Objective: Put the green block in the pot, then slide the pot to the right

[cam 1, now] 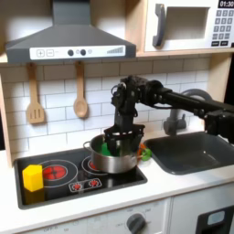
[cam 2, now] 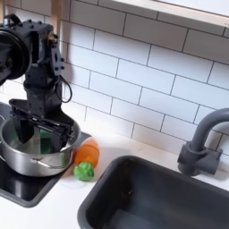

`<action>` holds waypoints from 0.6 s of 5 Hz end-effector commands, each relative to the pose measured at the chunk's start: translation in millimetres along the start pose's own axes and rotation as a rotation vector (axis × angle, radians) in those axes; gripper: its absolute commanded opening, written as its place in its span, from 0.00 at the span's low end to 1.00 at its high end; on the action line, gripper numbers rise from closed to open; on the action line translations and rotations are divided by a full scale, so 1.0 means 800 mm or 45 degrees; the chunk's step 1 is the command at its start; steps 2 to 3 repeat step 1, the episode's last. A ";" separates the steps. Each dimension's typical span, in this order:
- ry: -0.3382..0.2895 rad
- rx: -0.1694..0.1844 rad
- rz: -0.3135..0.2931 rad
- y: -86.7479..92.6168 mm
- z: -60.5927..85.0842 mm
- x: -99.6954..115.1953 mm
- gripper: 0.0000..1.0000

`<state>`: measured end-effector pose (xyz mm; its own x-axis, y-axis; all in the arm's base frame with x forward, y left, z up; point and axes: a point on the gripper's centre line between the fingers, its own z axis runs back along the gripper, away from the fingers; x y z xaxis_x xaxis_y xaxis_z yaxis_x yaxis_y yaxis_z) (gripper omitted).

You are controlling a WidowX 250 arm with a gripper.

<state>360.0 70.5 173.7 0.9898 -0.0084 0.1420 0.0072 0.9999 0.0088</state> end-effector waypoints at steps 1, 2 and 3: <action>0.000 0.000 -0.002 0.000 0.000 0.000 1.00; 0.000 0.000 -0.002 0.000 0.000 0.000 1.00; 0.000 0.000 -0.002 0.000 0.000 0.000 1.00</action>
